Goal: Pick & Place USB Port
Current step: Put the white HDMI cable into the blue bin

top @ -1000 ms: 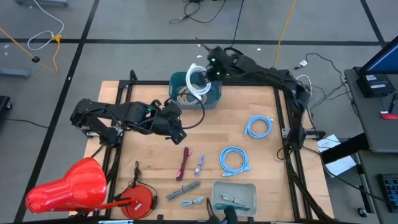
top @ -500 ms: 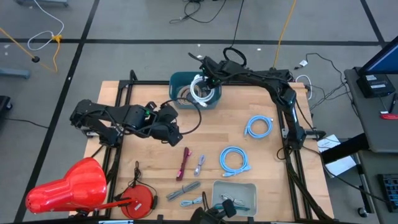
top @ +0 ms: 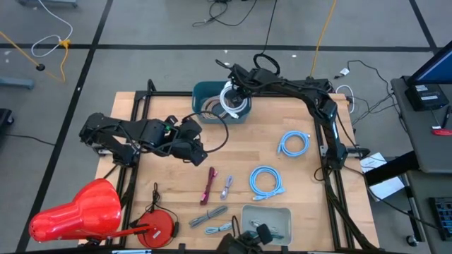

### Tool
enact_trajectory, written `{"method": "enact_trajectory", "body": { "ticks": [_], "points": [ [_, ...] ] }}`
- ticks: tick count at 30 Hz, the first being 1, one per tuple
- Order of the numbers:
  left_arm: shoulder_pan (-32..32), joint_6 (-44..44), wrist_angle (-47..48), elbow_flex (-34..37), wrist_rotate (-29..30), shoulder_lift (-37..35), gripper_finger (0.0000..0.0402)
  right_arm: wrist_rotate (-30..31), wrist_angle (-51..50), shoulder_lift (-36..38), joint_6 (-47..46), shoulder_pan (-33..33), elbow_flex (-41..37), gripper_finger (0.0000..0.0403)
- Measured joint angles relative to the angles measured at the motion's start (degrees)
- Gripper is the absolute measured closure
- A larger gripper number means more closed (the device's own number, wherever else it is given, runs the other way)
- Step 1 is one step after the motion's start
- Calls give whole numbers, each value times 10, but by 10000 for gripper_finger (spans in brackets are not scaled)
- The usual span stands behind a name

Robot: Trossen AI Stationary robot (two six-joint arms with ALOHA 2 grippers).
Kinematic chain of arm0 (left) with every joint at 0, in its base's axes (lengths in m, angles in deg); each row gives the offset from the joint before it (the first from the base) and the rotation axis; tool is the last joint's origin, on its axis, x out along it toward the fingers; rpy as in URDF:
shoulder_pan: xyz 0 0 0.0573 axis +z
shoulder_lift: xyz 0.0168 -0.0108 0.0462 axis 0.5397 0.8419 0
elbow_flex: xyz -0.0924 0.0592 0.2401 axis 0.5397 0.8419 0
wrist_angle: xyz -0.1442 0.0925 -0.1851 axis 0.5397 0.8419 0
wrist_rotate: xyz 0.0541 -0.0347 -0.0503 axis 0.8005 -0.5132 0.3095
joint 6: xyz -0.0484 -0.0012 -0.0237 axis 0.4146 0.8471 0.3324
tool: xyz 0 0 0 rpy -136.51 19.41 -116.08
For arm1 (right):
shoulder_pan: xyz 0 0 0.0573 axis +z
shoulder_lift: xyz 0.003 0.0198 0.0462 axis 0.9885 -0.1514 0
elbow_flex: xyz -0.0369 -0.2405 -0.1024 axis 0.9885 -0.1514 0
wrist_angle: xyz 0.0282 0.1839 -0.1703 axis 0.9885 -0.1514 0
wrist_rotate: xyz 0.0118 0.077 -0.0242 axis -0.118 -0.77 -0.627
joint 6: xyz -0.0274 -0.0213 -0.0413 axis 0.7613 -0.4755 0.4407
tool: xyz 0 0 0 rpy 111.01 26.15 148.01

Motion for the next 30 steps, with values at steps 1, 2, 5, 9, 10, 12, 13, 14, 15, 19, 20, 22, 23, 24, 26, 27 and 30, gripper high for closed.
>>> {"method": "enact_trajectory", "body": {
  "ticks": [1,2,5,9,10,12,13,14,15,19,20,22,23,24,26,27,30],
  "points": [
    [0,0,0,0,0,0,273,1,0,0,-2,0,-5,381],
    [0,0,0,0,0,0,273,0,0,0,-4,0,-10,381],
    [0,0,0,0,0,0,273,-10,-1,0,-2,0,-16,366],
    [0,0,0,0,0,0,273,-17,9,0,2,4,-16,325],
    [0,0,0,0,0,0,273,-19,12,2,2,5,-17,314],
    [0,1,0,0,0,0,273,-32,18,12,3,7,-17,294],
    [0,2,0,0,0,0,273,-34,30,15,3,9,-17,284],
    [0,2,0,0,0,0,273,-40,42,20,3,11,-17,275],
    [0,2,0,0,0,0,273,-47,46,26,2,12,-17,266],
    [0,4,0,0,2,0,273,-47,70,59,3,22,-18,234],
    [0,5,0,0,3,0,273,-48,71,70,4,24,-17,227],
    [1,5,-1,0,5,0,273,-53,67,96,8,31,-17,216],
    [2,8,-1,0,5,0,273,-63,68,106,13,34,-17,211],
    [2,11,-1,0,5,0,273,-71,67,118,19,38,-17,208],
    [2,14,-4,0,5,0,273,-87,59,139,33,48,-17,204],
    [2,13,-9,0,6,0,273,-91,61,148,38,53,-17,203],
    [2,5,-34,0,6,0,273,-92,66,157,35,65,-16,213]
  ]
}}
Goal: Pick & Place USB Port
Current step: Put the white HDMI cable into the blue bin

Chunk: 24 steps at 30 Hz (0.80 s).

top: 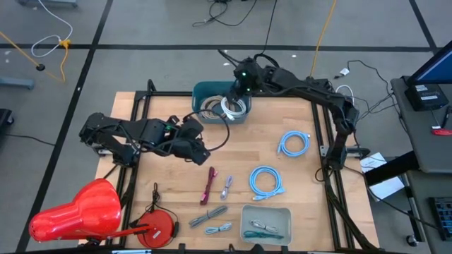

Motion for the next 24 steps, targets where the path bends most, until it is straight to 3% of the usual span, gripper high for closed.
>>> {"method": "enact_trajectory", "body": {
  "ticks": [3,8,17,24],
  "points": [
    [0,-15,-21,0,0,0,273,-10,-6,-15,-3,8,0,256],
    [0,-22,-26,0,-9,0,273,-66,-12,-82,-4,19,-2,386],
    [-19,13,14,0,-17,0,273,-40,14,-147,-8,13,-1,402],
    [-31,45,57,0,-8,0,273,-60,28,-180,-18,9,-1,402]
  ]
}}
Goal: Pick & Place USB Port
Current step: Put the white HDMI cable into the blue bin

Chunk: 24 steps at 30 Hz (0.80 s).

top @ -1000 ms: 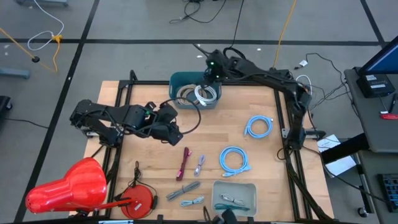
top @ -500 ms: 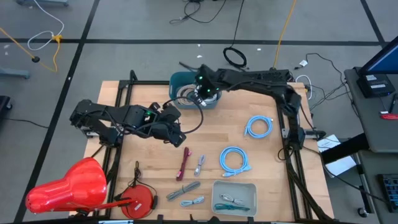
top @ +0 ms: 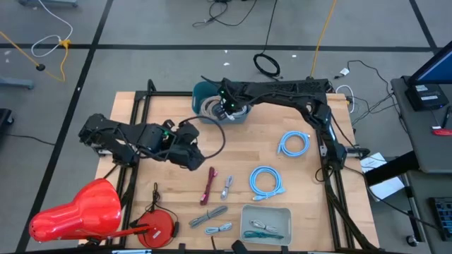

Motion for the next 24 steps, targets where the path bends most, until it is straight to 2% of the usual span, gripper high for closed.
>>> {"method": "enact_trajectory", "body": {
  "ticks": [19,24],
  "points": [
    [-4,12,26,0,7,0,273,2,-4,-23,0,-3,1,403],
    [-4,14,26,0,7,0,273,2,16,-23,-10,-5,-28,403]
  ]
}}
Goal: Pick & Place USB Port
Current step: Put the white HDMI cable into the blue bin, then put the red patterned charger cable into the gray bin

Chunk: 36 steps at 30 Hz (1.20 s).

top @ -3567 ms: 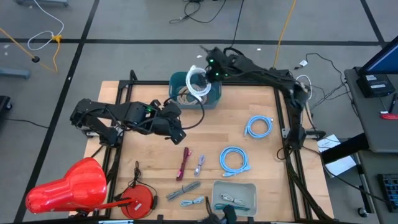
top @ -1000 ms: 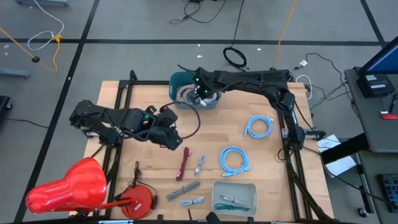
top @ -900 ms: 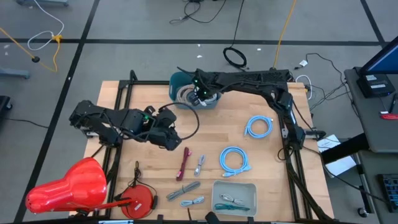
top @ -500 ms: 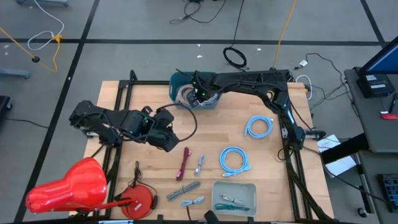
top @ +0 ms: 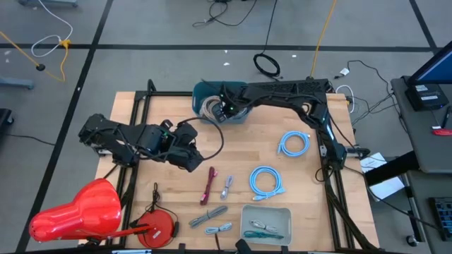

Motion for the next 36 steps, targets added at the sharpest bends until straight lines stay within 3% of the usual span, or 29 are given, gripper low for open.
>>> {"method": "enact_trajectory", "body": {
  "ticks": [7,14,22,31,36],
  "points": [
    [-8,15,0,0,0,0,273,3,23,1,4,-2,-54,403],
    [-12,24,1,0,0,0,273,29,55,21,11,7,-56,403],
    [-7,19,0,0,16,0,273,31,87,92,16,6,-54,403],
    [24,6,-11,0,4,0,273,31,82,238,44,35,-53,403],
    [59,-8,-89,43,-78,0,273,34,36,346,44,87,-52,403]
  ]
}}
